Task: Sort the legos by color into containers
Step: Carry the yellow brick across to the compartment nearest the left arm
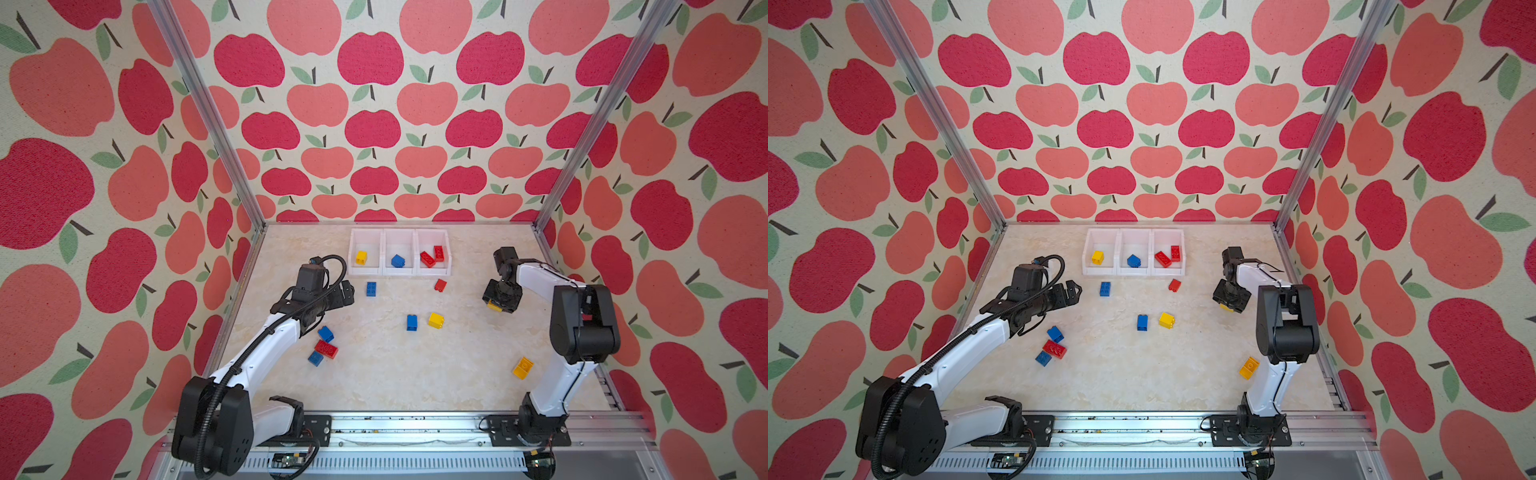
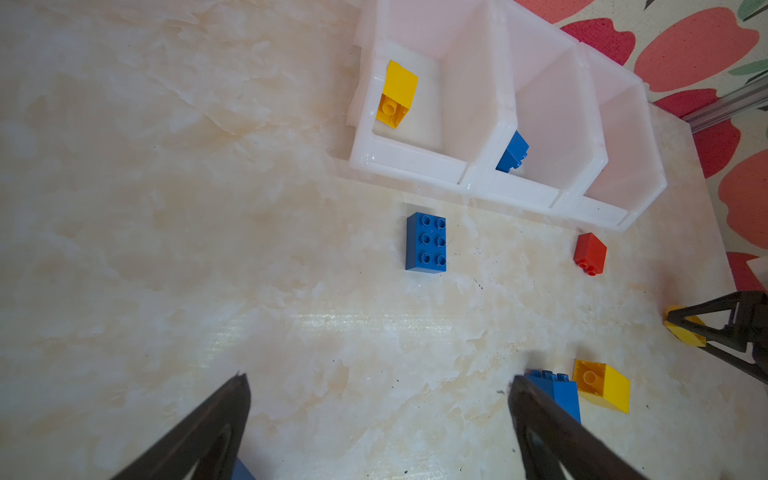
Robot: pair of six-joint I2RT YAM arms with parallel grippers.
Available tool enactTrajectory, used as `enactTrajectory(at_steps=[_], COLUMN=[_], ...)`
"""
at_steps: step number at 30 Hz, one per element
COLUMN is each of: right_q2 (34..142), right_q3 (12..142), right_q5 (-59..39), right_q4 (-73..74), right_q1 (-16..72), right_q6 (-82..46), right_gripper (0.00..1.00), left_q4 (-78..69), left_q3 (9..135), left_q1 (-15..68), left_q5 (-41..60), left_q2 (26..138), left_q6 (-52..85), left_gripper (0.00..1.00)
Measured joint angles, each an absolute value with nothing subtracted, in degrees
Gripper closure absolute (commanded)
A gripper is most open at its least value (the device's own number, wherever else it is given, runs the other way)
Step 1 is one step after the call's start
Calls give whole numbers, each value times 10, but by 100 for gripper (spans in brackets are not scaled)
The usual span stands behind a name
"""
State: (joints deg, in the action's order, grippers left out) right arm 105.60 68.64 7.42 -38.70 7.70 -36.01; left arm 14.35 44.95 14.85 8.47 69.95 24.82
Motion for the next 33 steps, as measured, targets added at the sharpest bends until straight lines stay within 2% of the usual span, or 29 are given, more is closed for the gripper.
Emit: enactTrajectory(at_steps=[11,17,25,33], right_q2=[1048,1011,1009,1075], right_q3=[686,706,810,954], right_q5=[74,92,112,113], right_q4=[-386,-409,-435,-444], right_q1=[89,165,276,356], right_q6=[-356,-346,-333,-312], right_gripper=[54,54,54,54], left_q4=[143,143,143,143], left_q3=[449,449,441,435], left_q1=[149,149,148,146], left_q5=[85,85,85,85], left_q2=[698,698,686,671], left_q6=[248,250,257,261], left_gripper=[1,1,1,1])
